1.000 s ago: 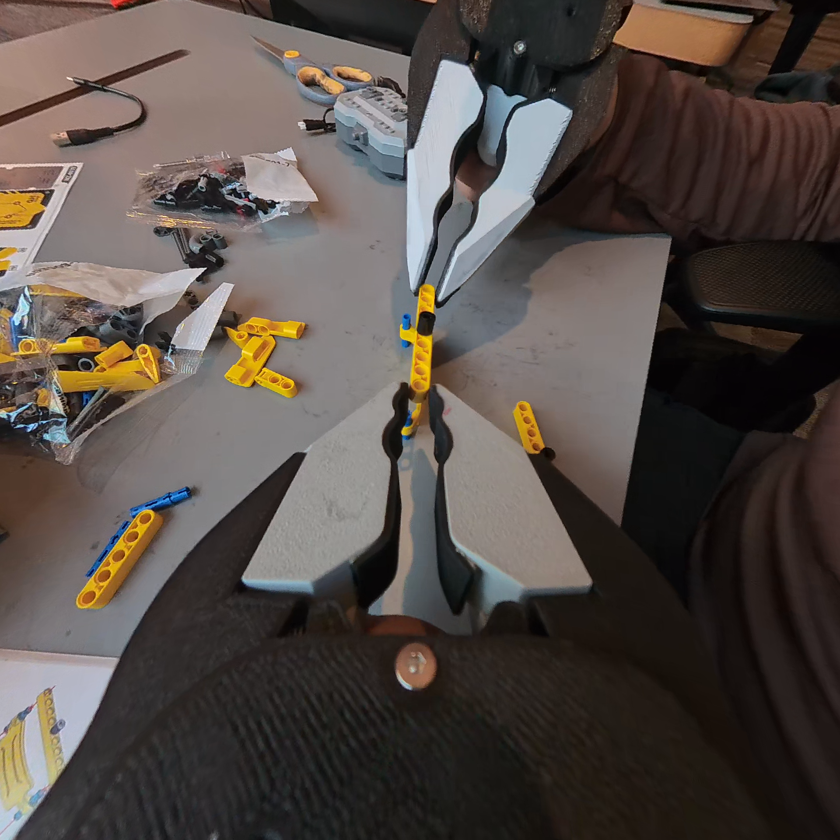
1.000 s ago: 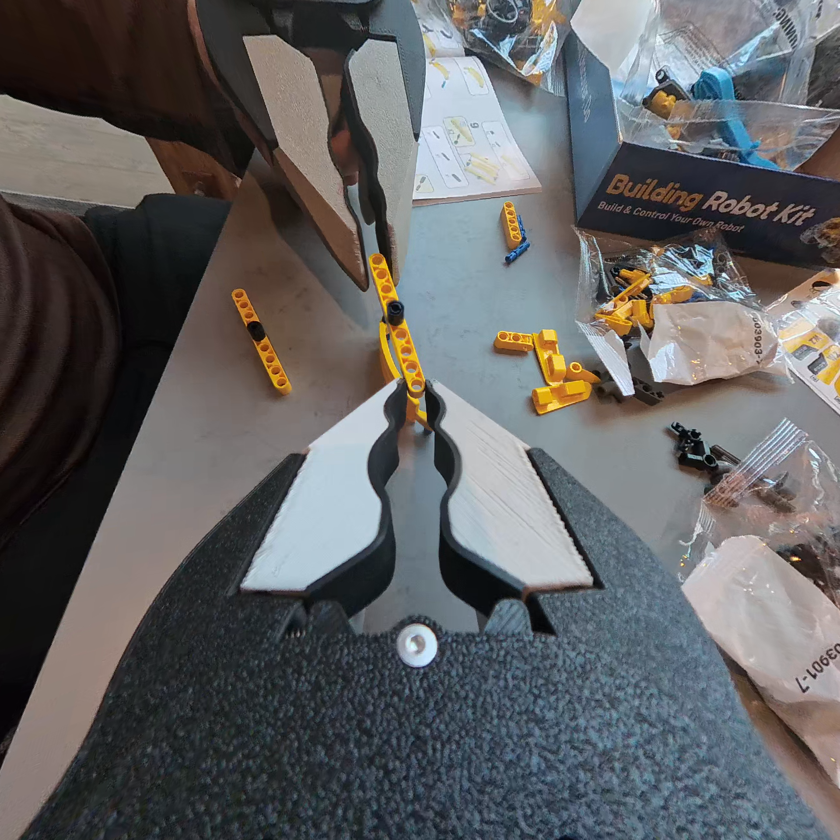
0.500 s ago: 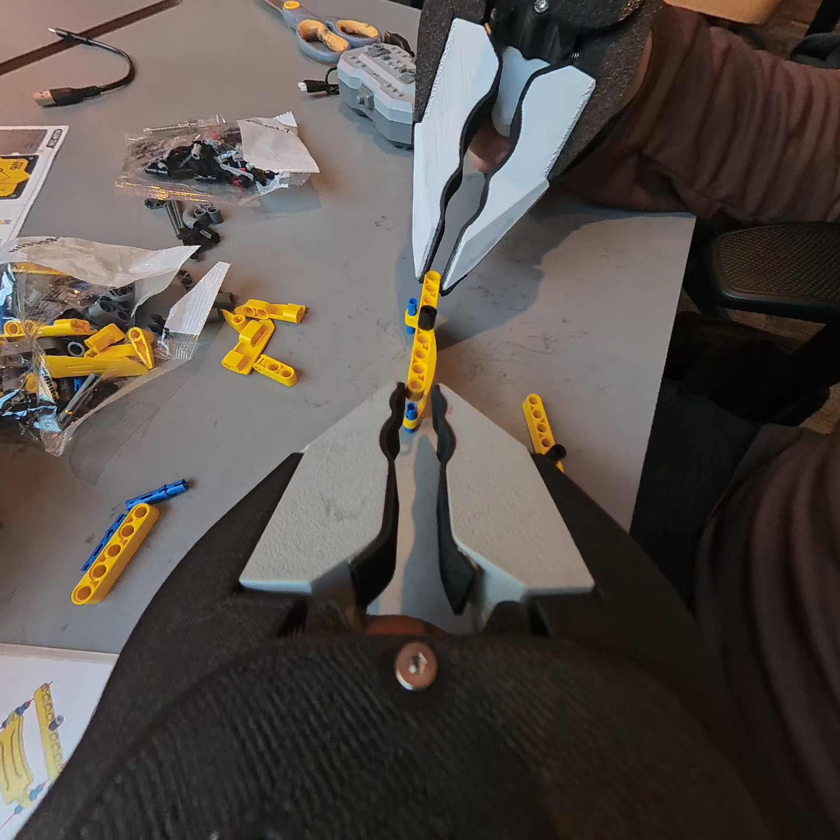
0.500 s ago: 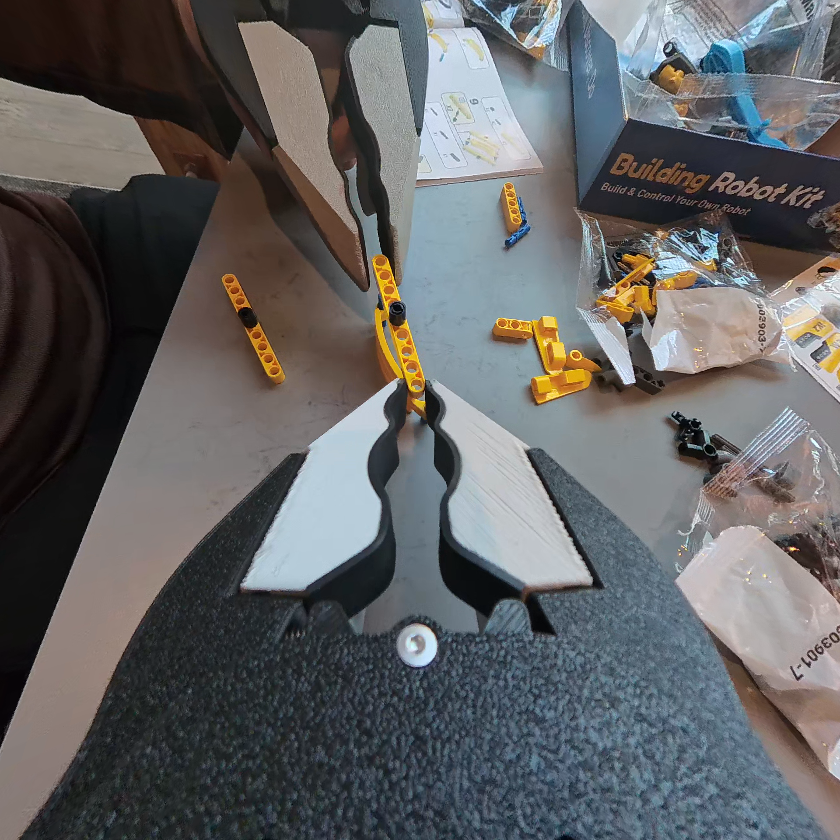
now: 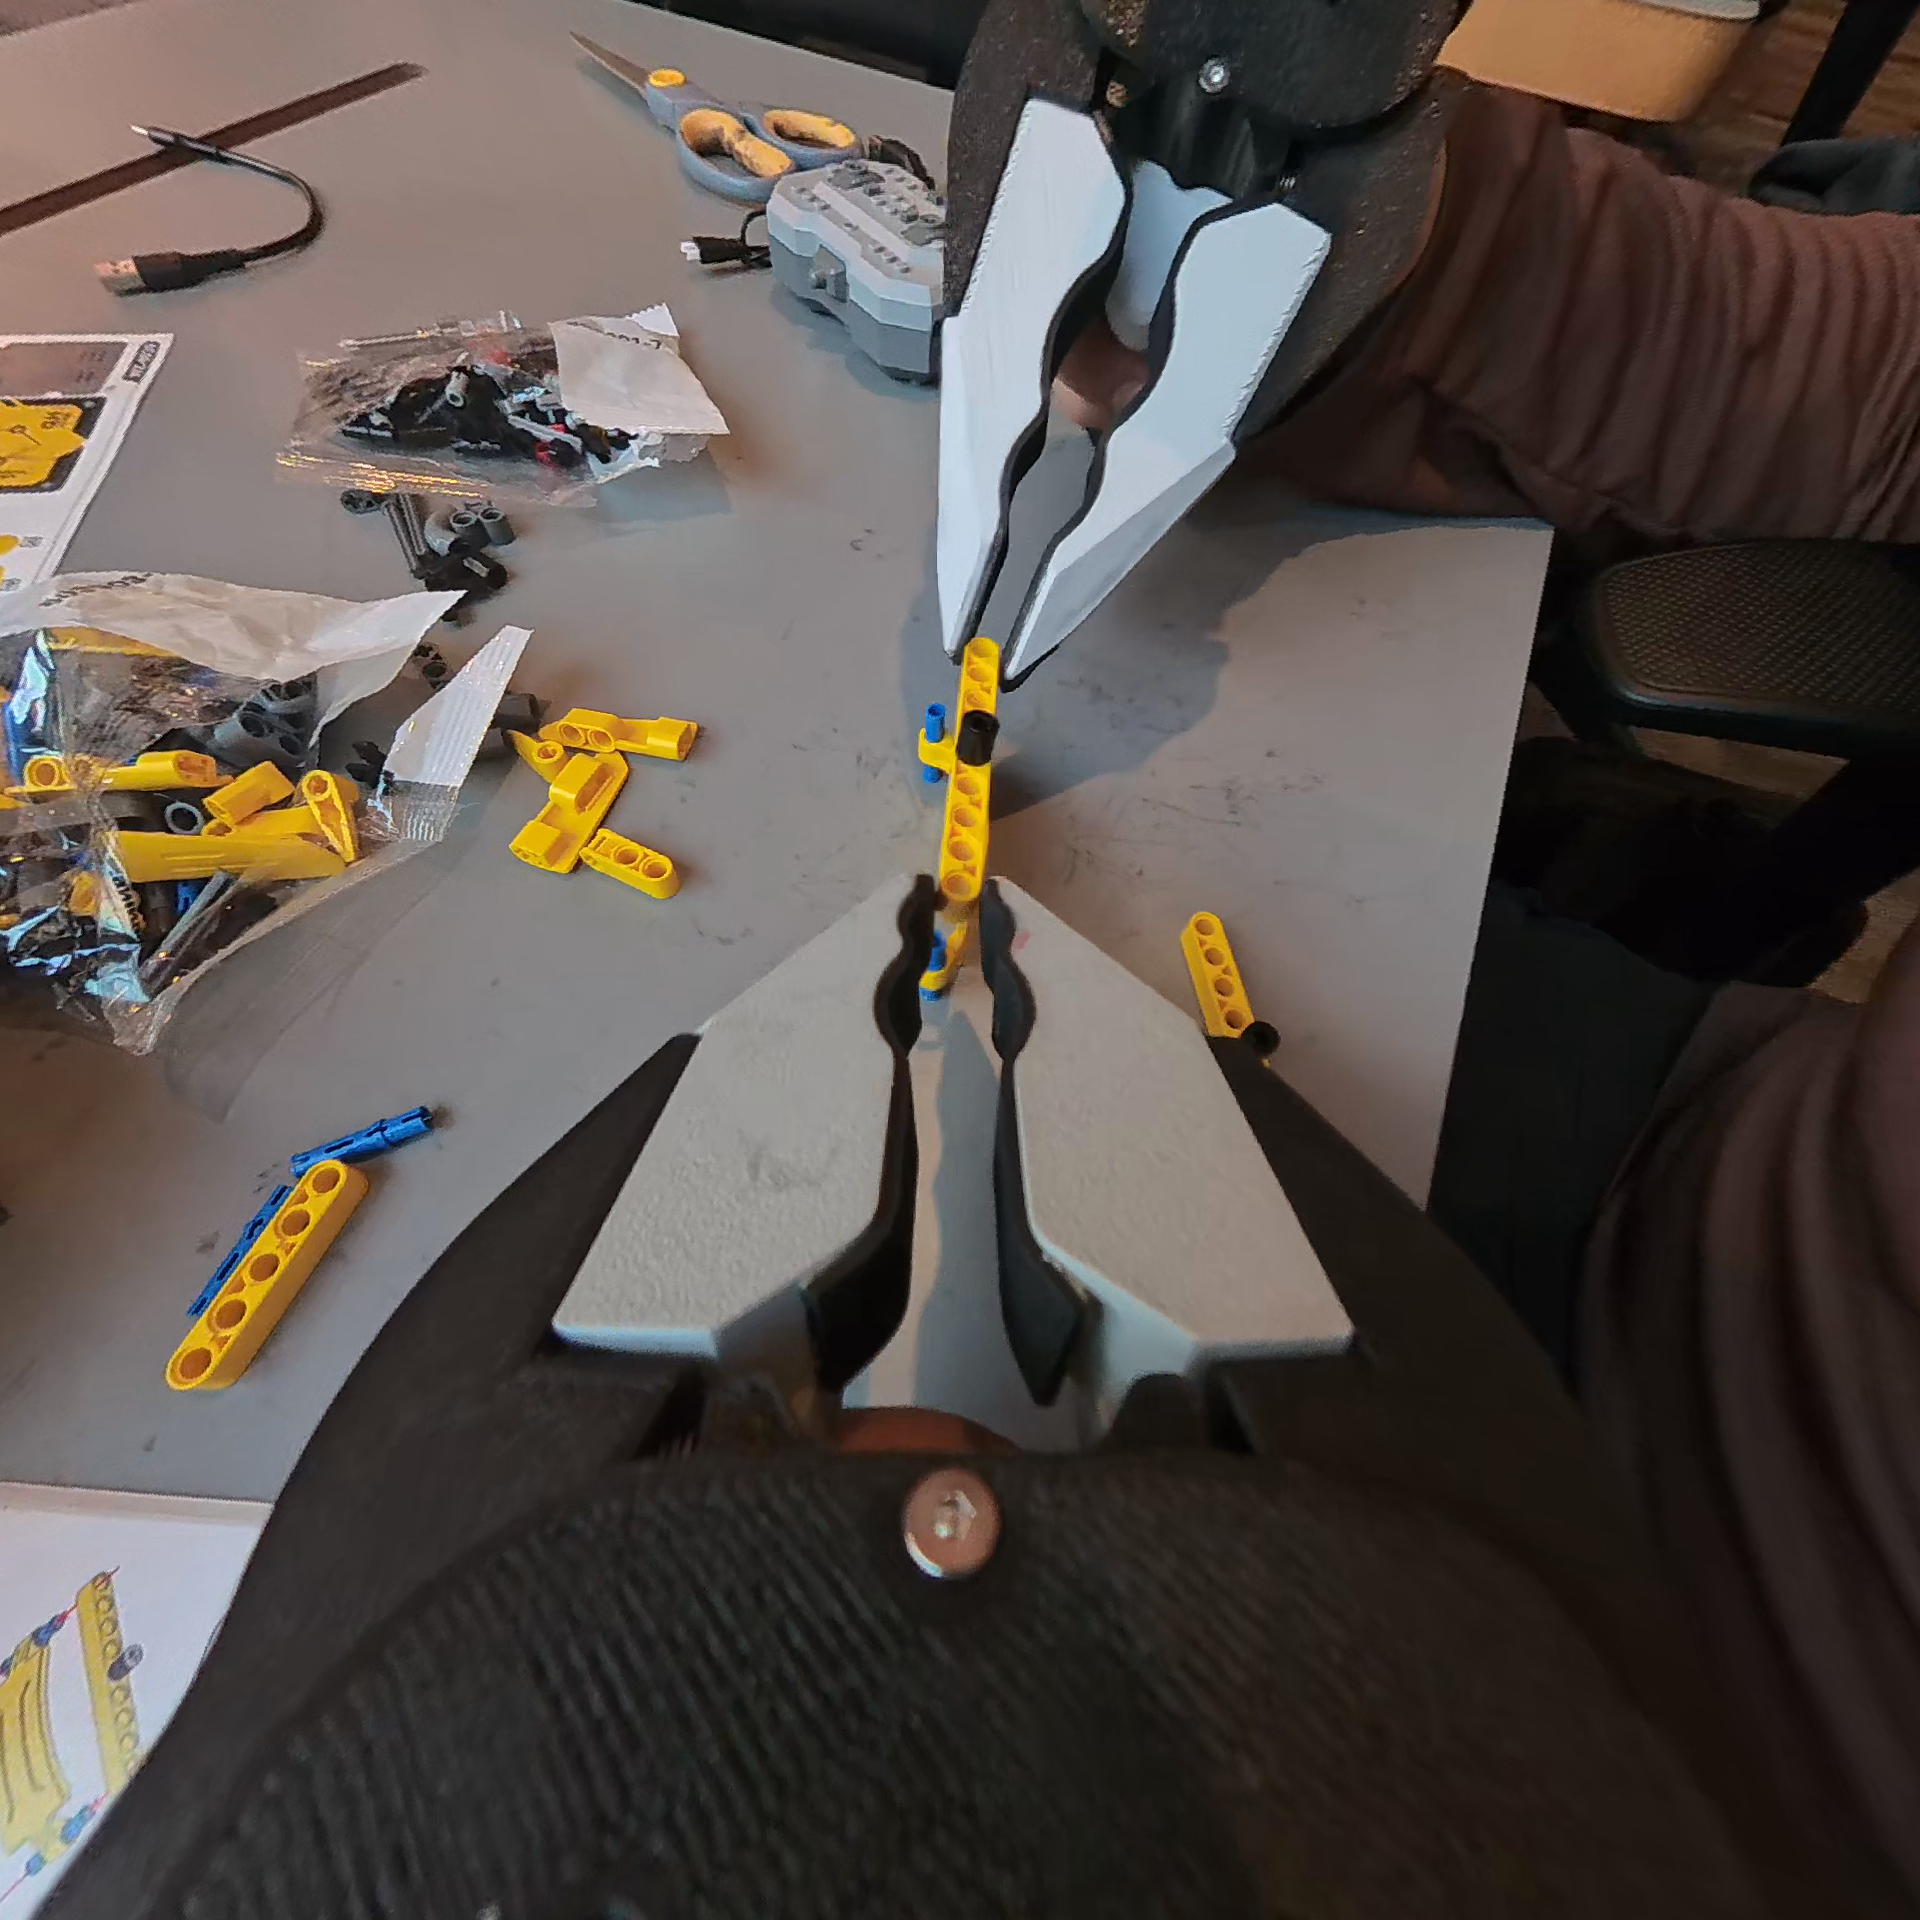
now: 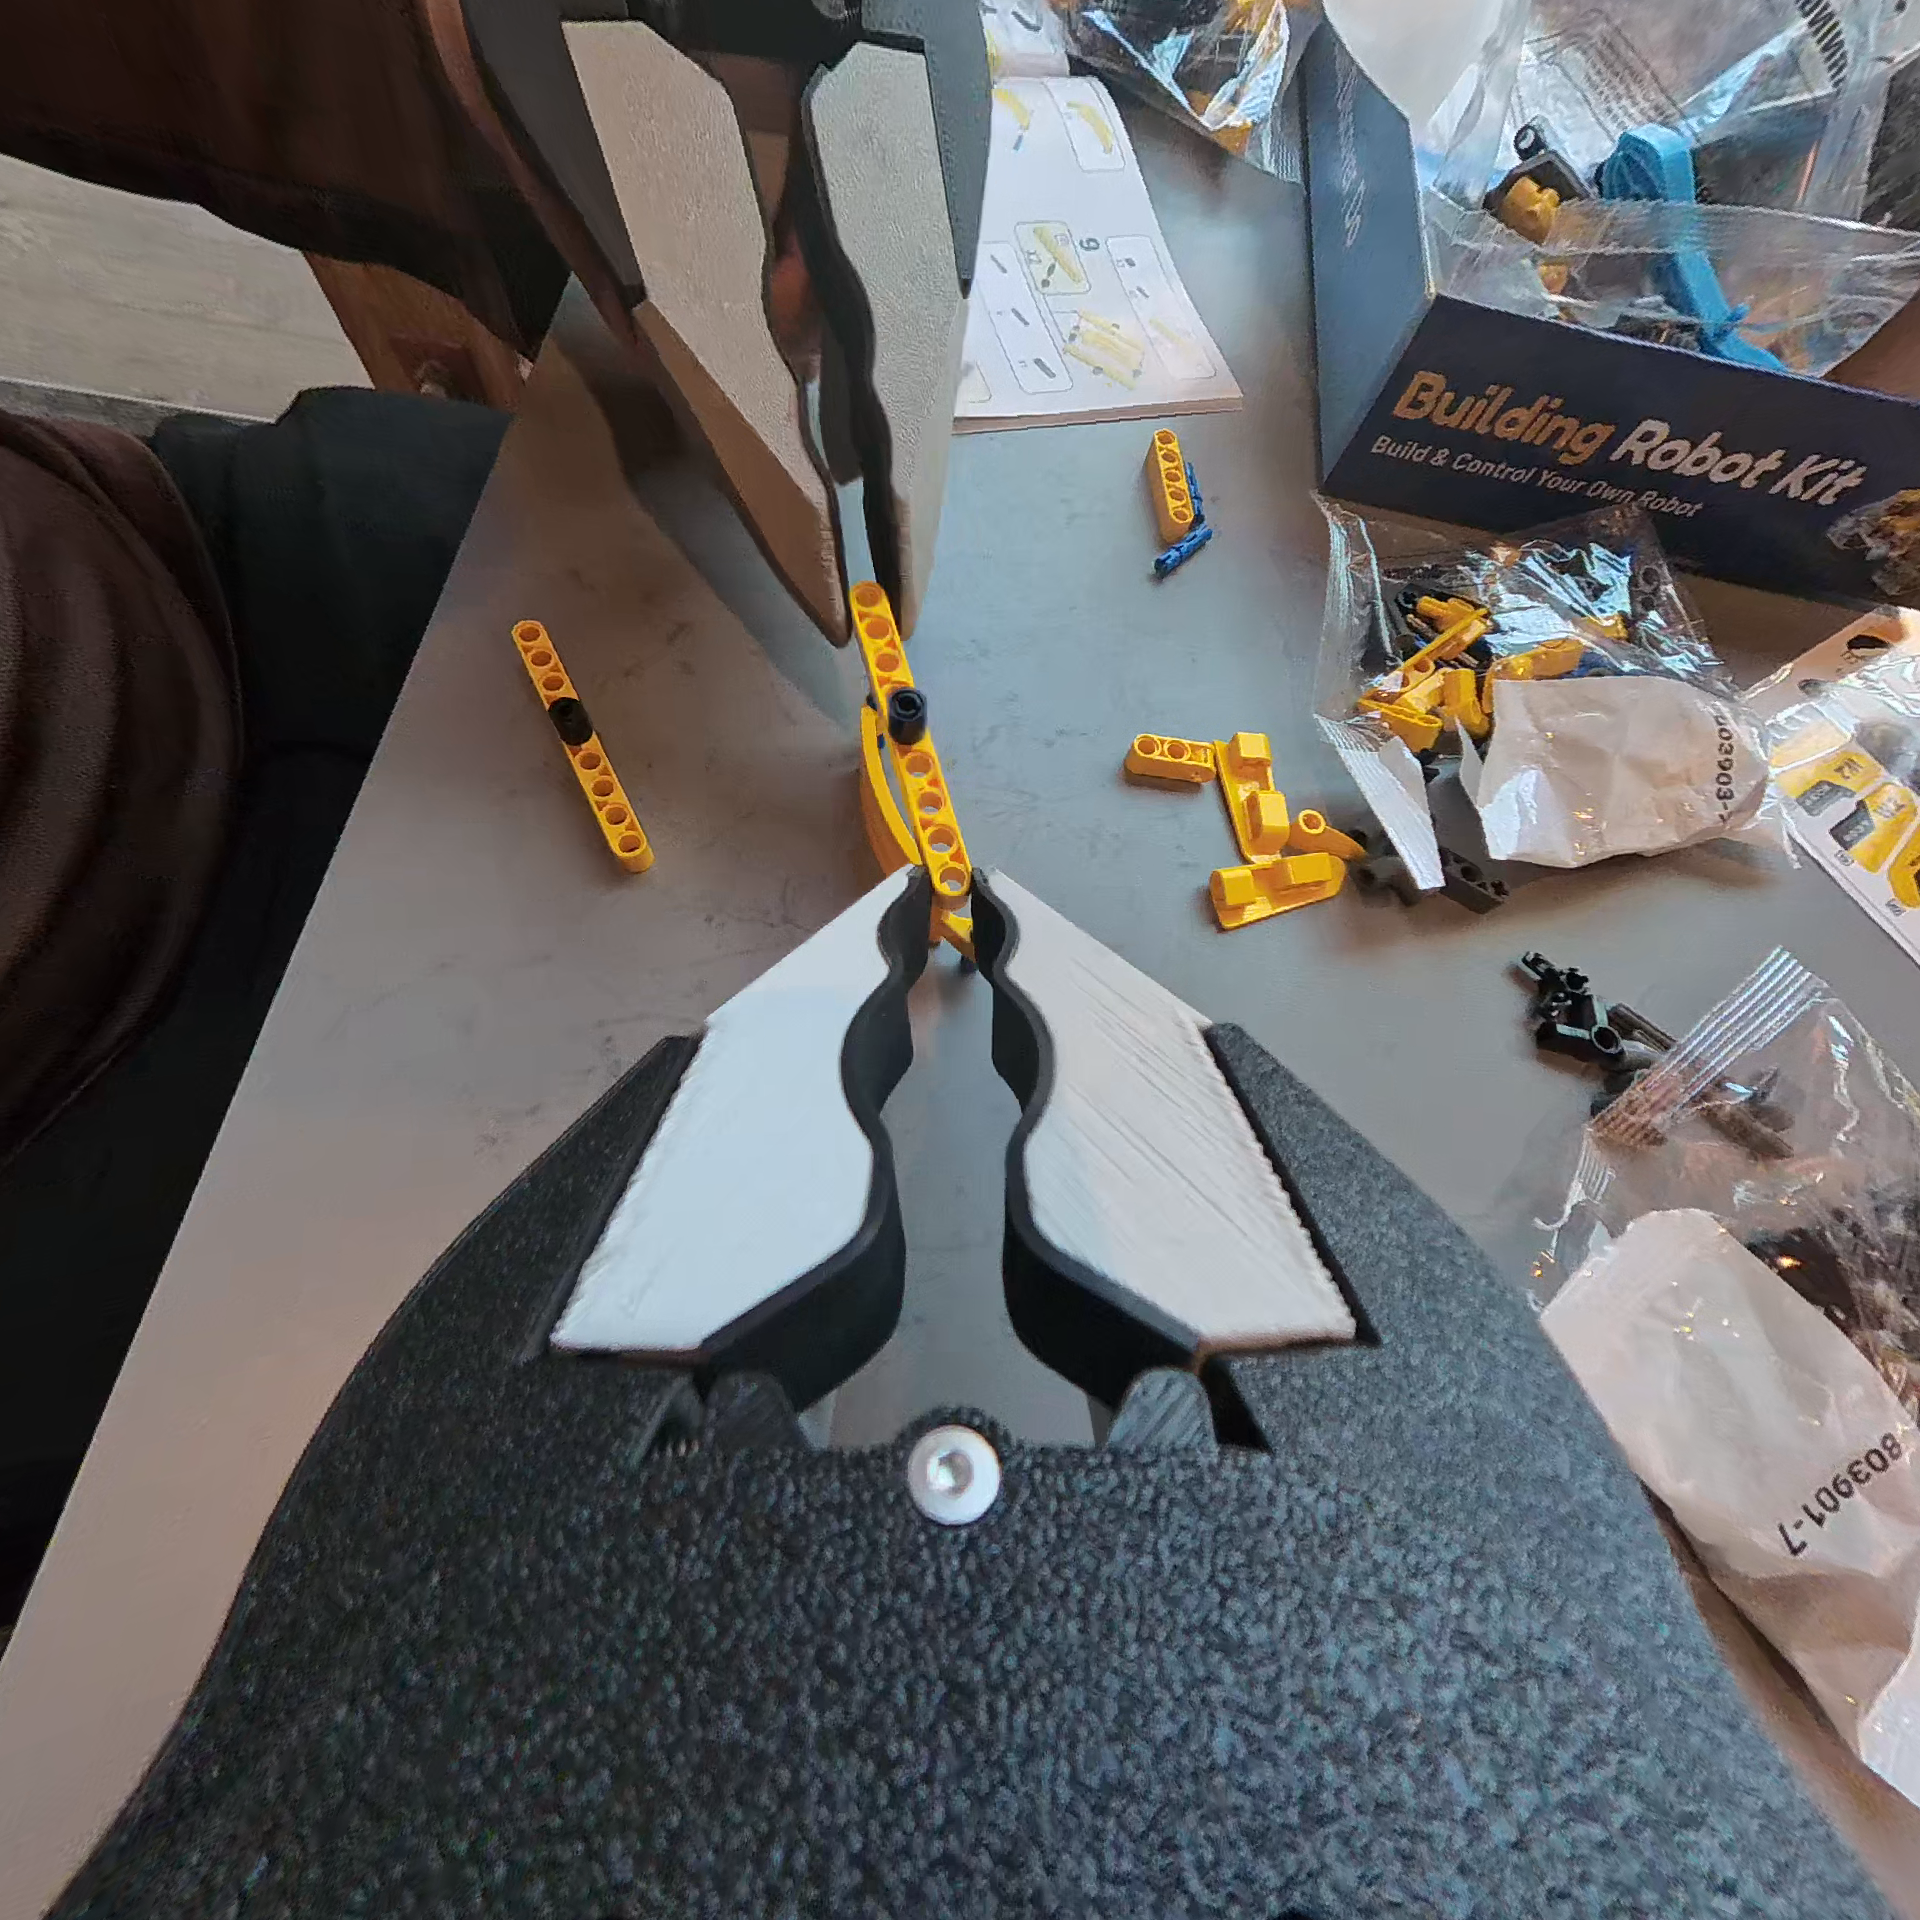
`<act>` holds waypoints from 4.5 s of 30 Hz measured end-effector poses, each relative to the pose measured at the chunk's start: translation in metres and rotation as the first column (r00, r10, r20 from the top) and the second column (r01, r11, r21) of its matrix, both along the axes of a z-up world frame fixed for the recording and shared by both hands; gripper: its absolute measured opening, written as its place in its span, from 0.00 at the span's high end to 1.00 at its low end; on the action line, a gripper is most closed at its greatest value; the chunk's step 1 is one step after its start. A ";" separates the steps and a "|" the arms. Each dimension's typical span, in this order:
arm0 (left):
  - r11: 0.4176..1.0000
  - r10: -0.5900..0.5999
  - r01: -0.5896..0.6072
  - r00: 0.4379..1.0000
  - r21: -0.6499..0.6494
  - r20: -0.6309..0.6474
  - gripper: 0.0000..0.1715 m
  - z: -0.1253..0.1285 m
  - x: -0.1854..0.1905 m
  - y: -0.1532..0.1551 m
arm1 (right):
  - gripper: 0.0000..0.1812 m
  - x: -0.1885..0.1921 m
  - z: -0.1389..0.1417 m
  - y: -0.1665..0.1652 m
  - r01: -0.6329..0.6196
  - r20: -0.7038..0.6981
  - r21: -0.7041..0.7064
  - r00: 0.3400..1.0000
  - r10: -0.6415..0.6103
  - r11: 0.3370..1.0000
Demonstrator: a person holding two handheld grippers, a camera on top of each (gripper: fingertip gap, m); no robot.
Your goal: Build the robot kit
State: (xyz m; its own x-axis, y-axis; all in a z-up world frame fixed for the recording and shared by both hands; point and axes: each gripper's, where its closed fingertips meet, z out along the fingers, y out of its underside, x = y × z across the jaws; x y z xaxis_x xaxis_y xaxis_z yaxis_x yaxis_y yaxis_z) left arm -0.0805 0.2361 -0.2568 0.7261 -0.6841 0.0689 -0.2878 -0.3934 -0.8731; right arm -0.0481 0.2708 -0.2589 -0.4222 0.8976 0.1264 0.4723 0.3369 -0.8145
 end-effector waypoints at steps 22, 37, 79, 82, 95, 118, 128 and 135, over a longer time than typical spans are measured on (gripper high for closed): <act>0.999 0.036 -0.036 0.999 0.009 -0.037 0.97 -0.003 -0.002 0.003 | 0.96 -0.005 -0.010 0.007 0.047 0.032 0.022 0.998 -0.047 0.999; 0.999 0.031 -0.030 0.998 0.011 -0.049 0.97 -0.003 -0.003 0.001 | 0.96 -0.006 -0.011 0.006 0.037 0.014 0.072 0.999 -0.038 0.997; 0.998 0.057 -0.057 0.997 0.009 -0.055 0.97 -0.004 0.001 0.000 | 0.96 -0.003 -0.014 0.006 0.043 0.037 0.109 0.998 -0.048 0.993; 0.995 0.088 -0.086 0.995 0.043 -0.038 0.97 0.002 0.002 0.003 | 0.96 -0.005 -0.011 0.011 0.067 0.016 0.113 0.997 -0.069 0.991; 0.985 0.144 -0.148 0.988 0.083 0.049 0.97 0.023 -0.016 0.005 | 0.76 -0.002 -0.006 0.013 0.084 0.042 -0.063 0.996 -0.081 0.995; 0.997 -0.007 0.002 0.998 0.081 0.056 0.97 0.016 -0.019 -0.005 | 0.89 -0.011 -0.036 -0.018 0.064 0.194 -0.056 0.980 -0.052 0.996; 0.974 -0.203 0.195 0.977 0.111 0.065 0.97 0.027 -0.021 -0.011 | 0.89 -0.003 0.023 -0.010 0.009 -0.054 -0.123 0.998 -0.016 0.992; 0.964 -0.241 0.236 0.970 0.122 0.028 0.98 0.017 -0.016 -0.011 | 0.90 -0.006 0.015 -0.018 -0.028 -0.056 -0.045 0.998 0.026 0.999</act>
State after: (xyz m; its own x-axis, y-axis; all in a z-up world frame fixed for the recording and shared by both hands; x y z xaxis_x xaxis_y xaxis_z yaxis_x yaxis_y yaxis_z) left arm -0.0964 0.2255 -0.2394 0.5393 -0.8421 0.0046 -0.3230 -0.2119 -0.9224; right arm -0.0537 0.2526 -0.2443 -0.4400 0.8913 0.1096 0.4175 0.3111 -0.8538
